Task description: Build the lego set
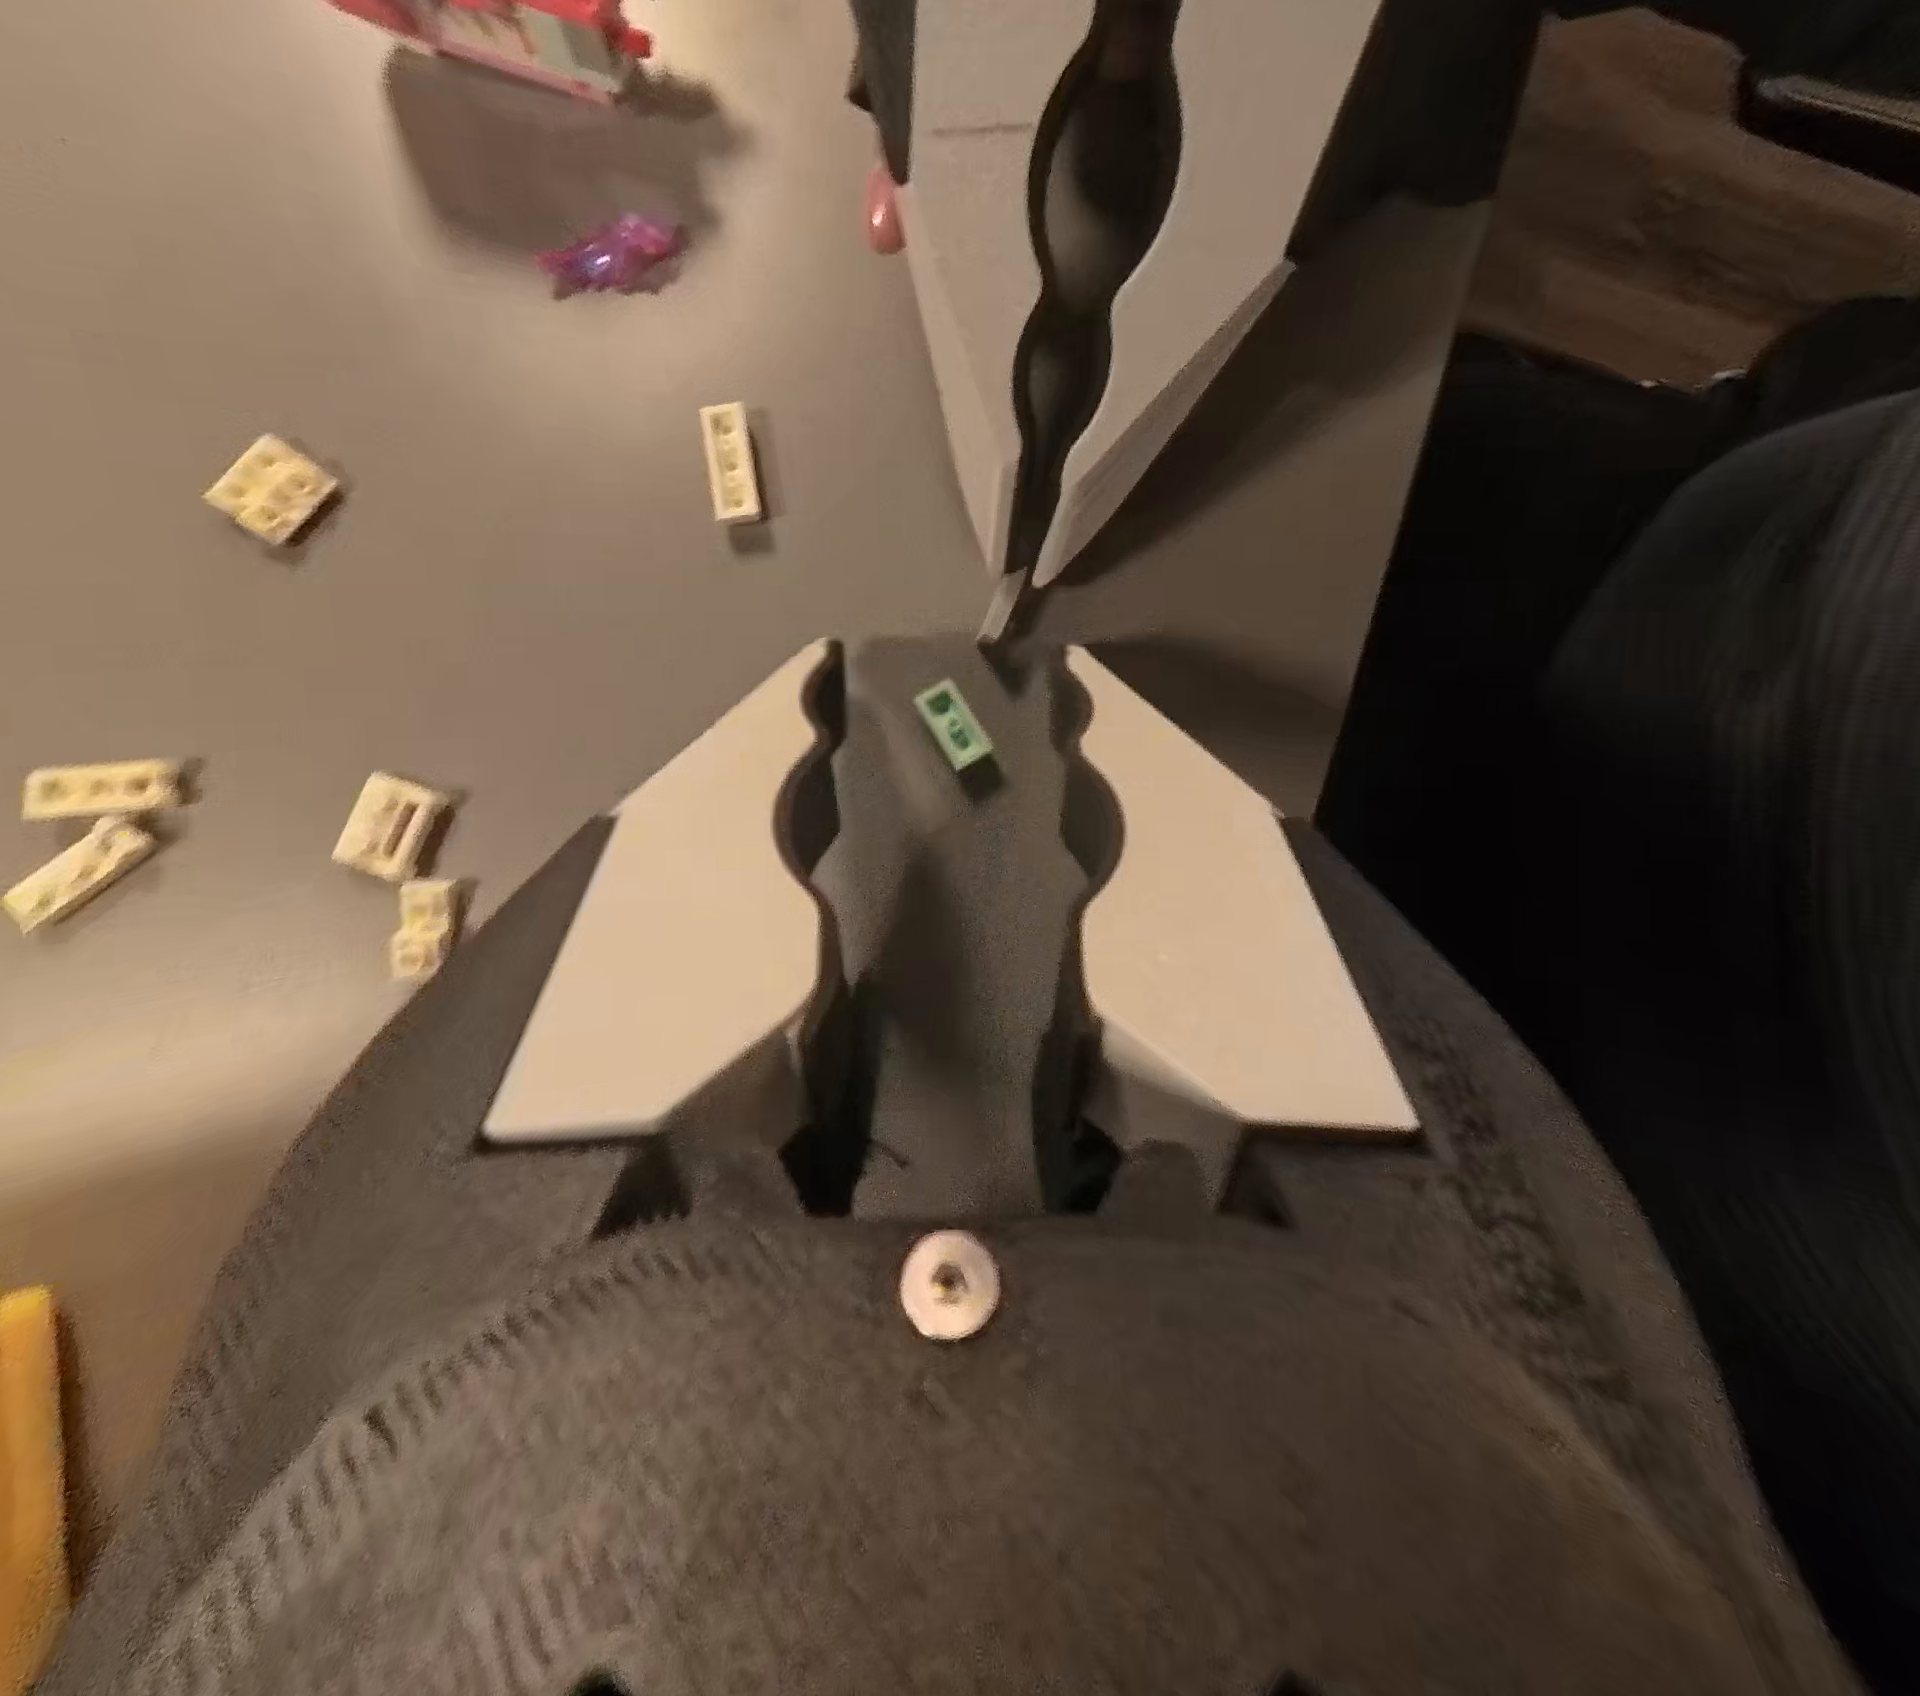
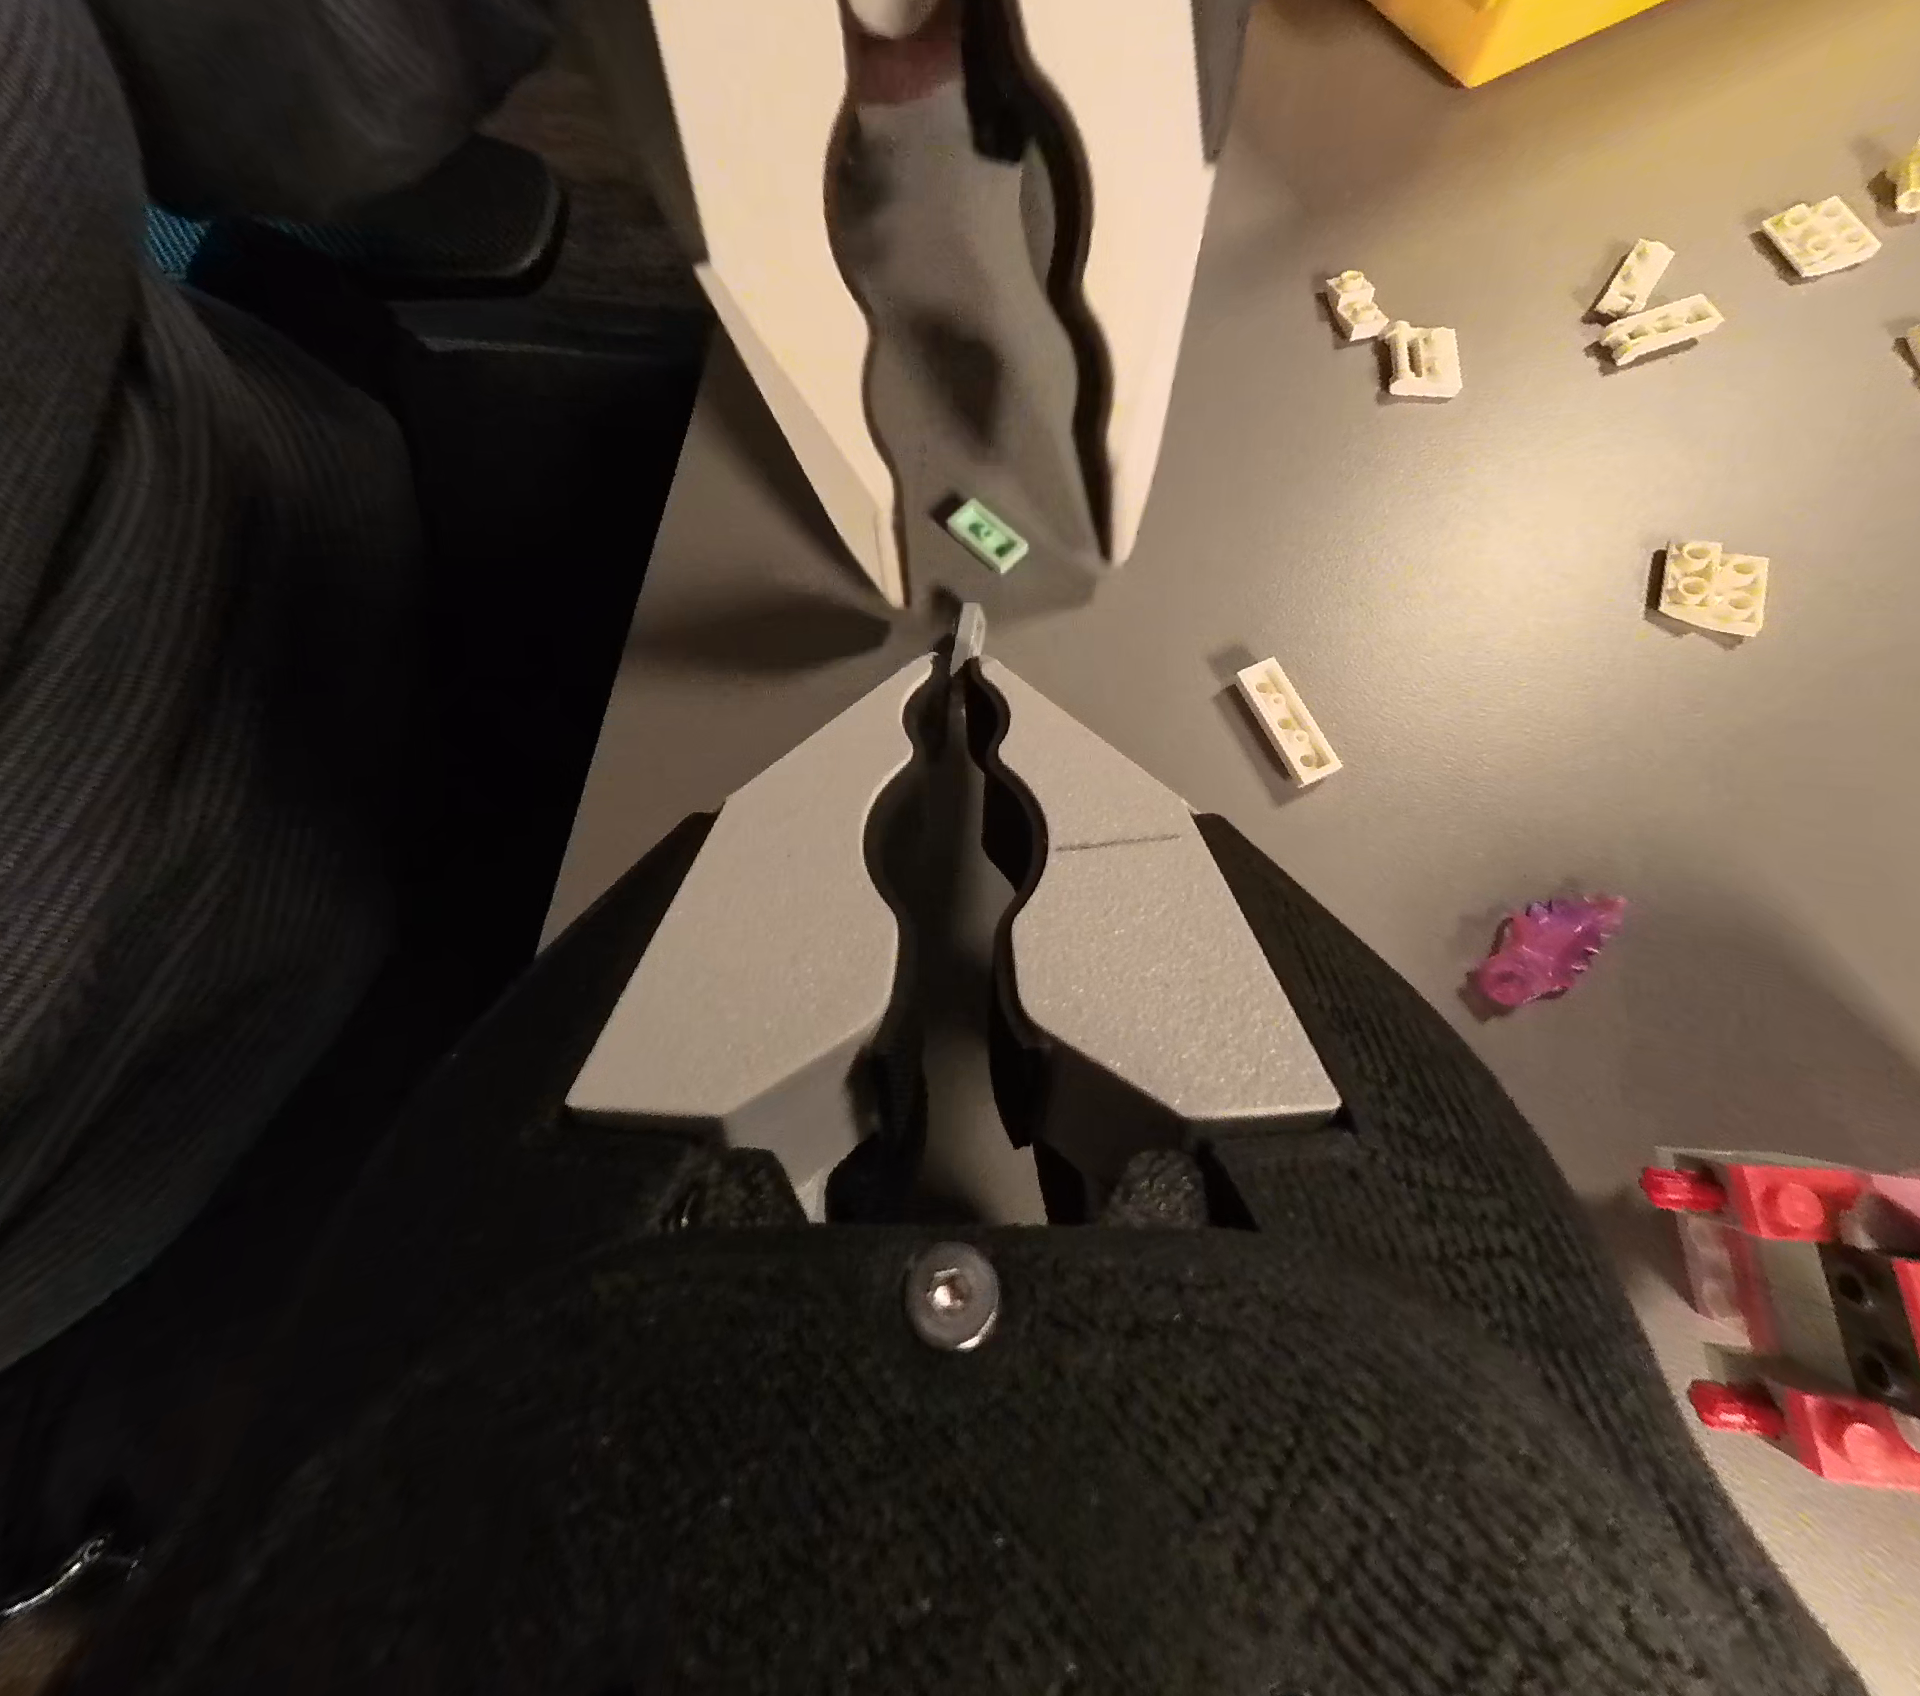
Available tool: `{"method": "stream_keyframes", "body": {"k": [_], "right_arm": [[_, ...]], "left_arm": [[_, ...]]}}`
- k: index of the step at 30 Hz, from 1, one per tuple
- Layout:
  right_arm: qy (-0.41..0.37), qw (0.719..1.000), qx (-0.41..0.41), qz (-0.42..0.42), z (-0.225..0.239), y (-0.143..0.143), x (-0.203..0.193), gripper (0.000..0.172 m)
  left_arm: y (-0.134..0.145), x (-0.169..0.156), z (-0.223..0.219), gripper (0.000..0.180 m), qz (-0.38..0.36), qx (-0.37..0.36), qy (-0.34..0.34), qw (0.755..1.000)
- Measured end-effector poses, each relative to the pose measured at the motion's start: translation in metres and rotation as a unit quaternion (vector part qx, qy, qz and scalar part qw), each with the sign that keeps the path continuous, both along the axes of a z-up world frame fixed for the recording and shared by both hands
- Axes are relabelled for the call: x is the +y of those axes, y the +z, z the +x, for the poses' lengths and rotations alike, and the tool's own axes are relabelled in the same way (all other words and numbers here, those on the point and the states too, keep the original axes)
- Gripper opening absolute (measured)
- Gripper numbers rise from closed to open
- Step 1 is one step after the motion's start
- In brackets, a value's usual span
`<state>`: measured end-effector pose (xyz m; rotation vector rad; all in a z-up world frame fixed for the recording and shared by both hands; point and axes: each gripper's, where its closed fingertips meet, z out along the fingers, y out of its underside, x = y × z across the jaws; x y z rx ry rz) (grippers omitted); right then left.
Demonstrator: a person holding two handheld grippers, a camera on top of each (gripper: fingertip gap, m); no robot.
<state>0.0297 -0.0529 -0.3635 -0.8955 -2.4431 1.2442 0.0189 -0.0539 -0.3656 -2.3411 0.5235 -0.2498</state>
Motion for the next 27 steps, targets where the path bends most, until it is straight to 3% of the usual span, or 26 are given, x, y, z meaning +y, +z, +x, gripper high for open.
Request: {"method": "stream_keyframes", "body": {"k": [6,27], "right_arm": [[-0.002,1.000,-0.007,-0.006,0.000,0.000,0.000,0.002],[-0.013,1.000,0.009,-0.013,-0.003,0.004,0.002,0.011]], "left_arm": [[0.003,-0.018,-0.013,0.042,0.001,-0.010,0.058,0.998],[-0.005,-0.012,-0.007,0.024,0.017,0.002,0.089,0.996]]}}
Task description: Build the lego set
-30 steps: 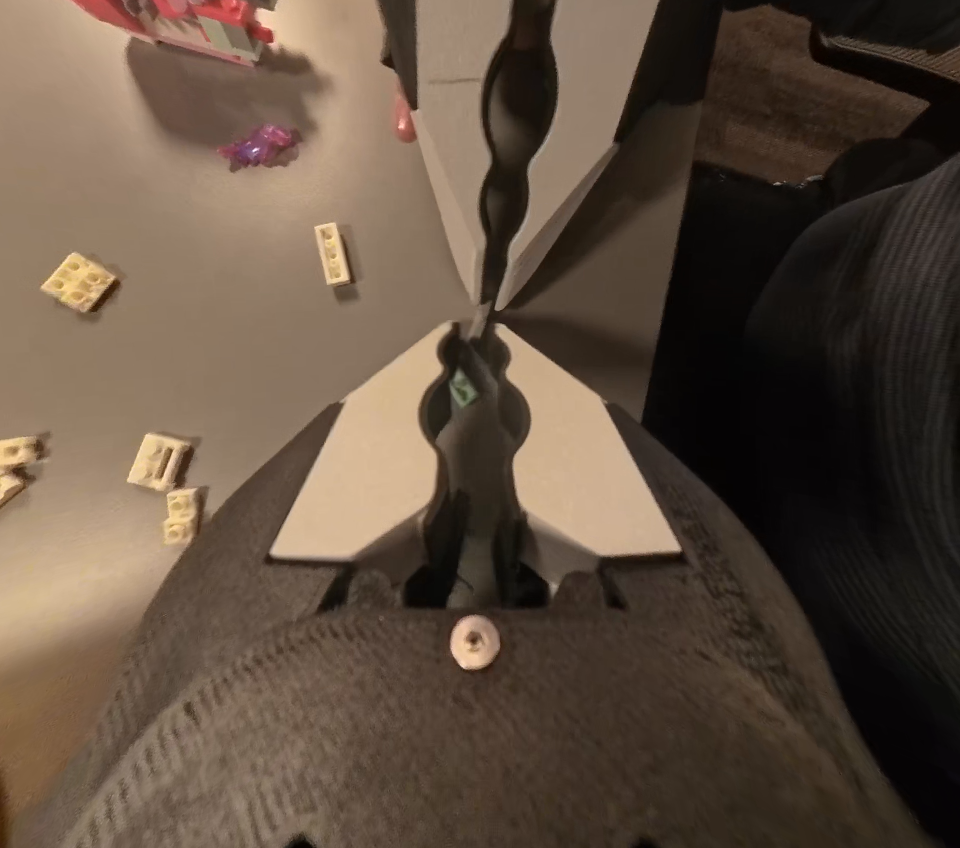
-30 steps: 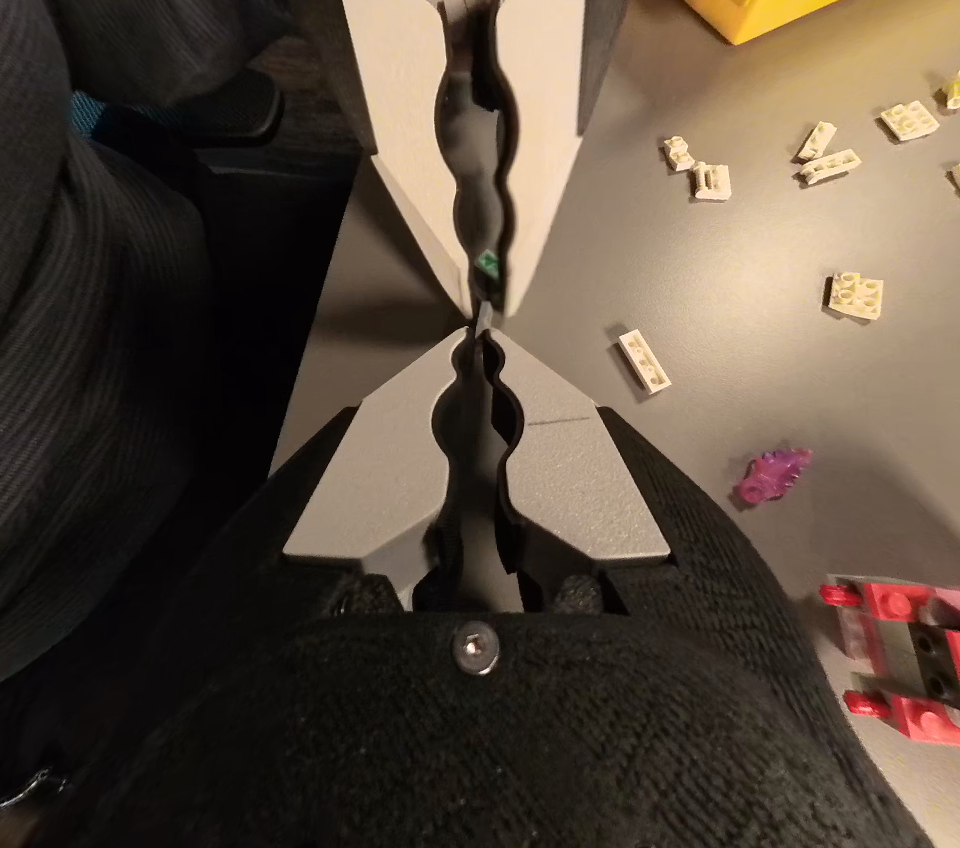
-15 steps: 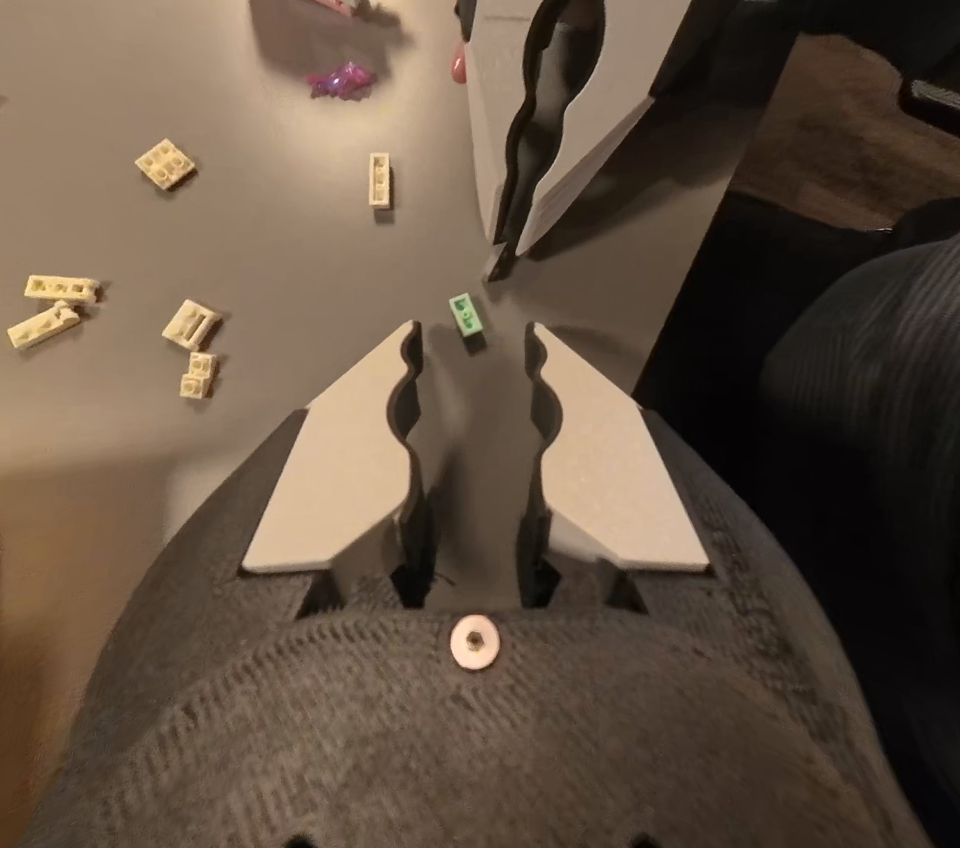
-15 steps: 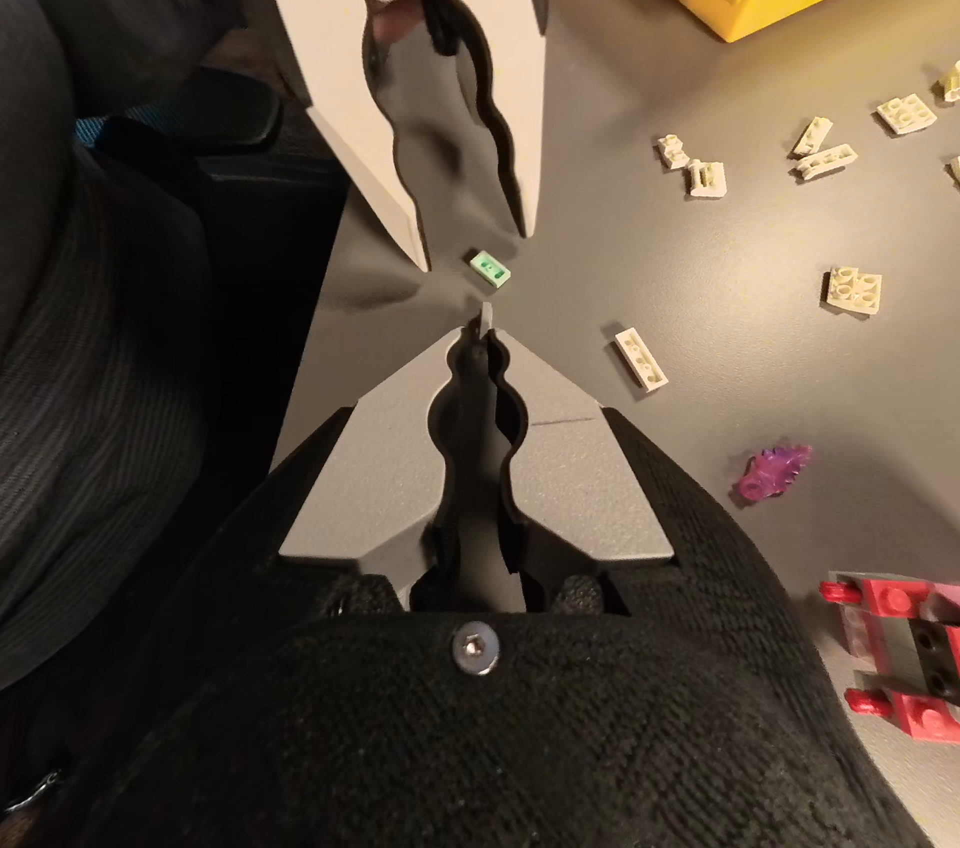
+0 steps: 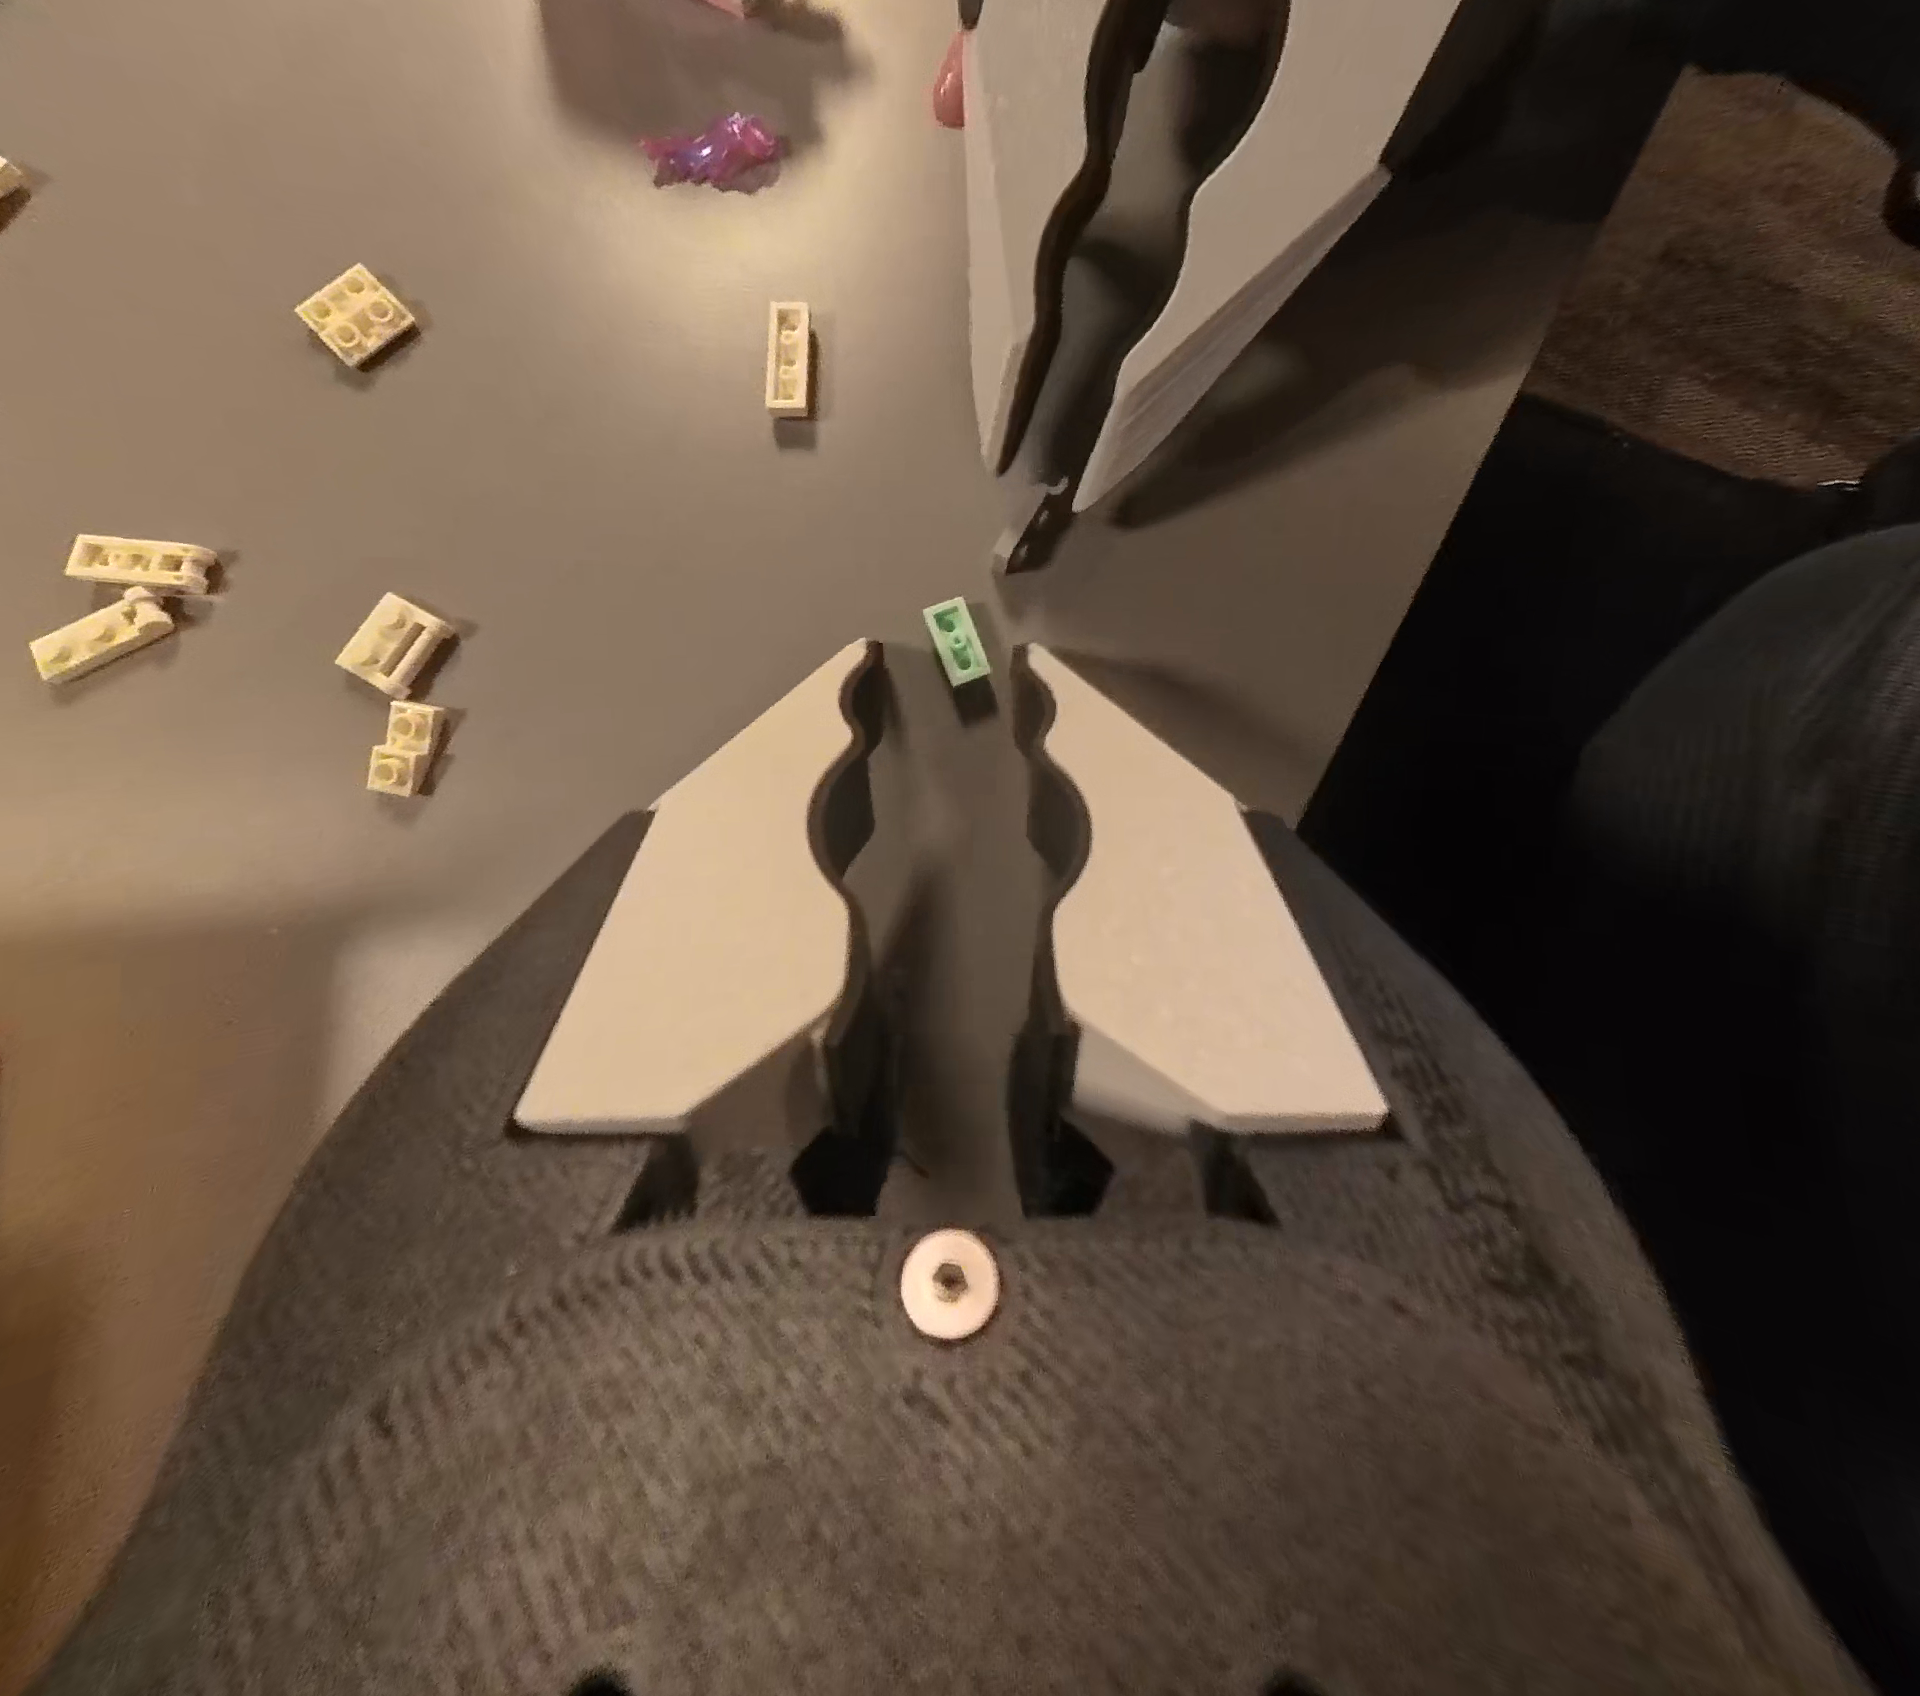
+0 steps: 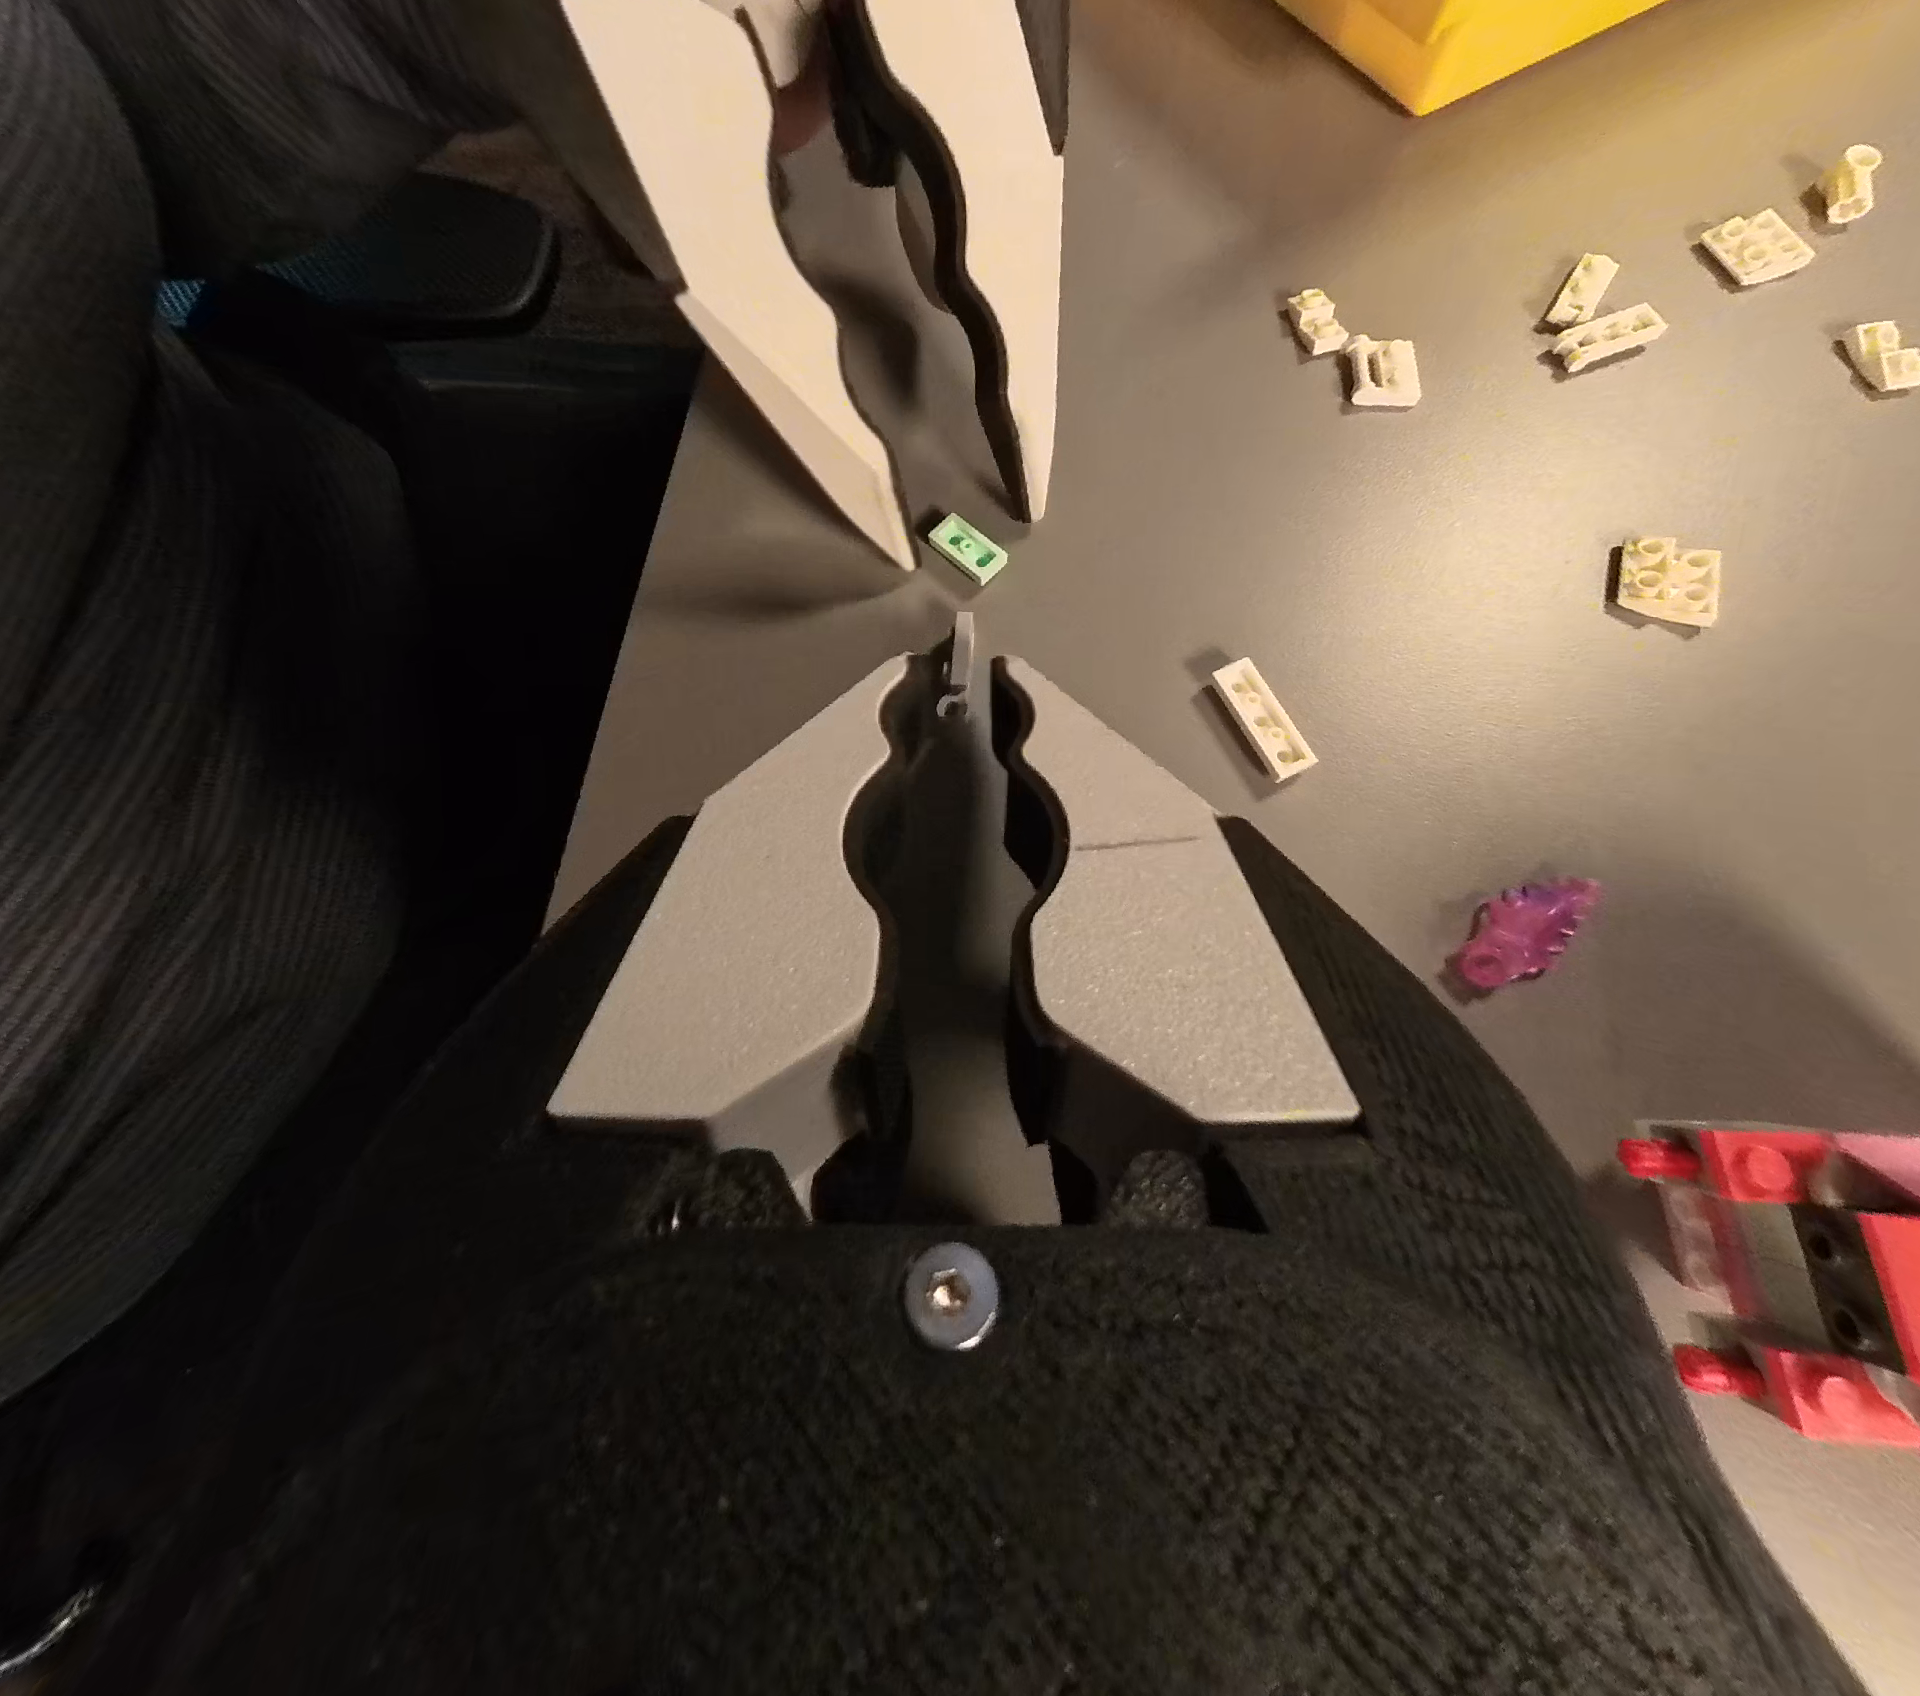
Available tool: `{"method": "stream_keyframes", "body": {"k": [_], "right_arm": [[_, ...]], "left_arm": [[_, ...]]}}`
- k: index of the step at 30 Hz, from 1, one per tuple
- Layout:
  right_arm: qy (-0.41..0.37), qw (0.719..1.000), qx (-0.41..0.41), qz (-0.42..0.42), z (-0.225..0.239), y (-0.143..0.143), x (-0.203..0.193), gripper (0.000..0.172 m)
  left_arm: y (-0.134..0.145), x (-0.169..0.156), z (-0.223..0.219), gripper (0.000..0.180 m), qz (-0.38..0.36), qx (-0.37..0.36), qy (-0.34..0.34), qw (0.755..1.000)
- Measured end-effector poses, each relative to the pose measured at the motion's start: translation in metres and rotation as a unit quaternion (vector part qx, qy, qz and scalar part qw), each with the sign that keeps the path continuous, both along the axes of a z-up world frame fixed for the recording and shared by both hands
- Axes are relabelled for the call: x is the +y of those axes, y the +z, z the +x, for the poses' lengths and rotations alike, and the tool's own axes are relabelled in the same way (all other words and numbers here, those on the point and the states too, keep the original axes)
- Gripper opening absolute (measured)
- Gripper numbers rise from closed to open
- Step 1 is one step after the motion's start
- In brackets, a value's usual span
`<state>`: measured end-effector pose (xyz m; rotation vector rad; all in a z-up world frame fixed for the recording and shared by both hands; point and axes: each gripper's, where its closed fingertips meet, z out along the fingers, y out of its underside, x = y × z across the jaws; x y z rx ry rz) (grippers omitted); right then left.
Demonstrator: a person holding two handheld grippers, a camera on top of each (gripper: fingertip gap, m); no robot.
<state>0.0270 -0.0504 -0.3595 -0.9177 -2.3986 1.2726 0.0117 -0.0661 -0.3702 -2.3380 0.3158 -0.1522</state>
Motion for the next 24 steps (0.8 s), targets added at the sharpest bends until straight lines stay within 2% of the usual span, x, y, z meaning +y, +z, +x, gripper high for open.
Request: {"method": "stream_keyframes", "body": {"k": [9,13,24], "right_arm": [[-0.015,0.999,0.044,-0.024,0.002,0.014,0.004,0.024],[-0.035,0.995,0.072,-0.053,0.000,0.026,0.010,0.025],[-0.090,0.973,0.139,-0.158,-0.004,0.061,0.033,0.024]], "left_arm": [[0.000,-0.001,-0.001,0.016,0.002,0.002,0.002,1.000],[0.000,-0.003,0.001,0.008,0.004,0.006,-0.009,1.000],[0.000,-0.006,-0.005,0.008,0.012,0.004,0.001,1.000]]}}
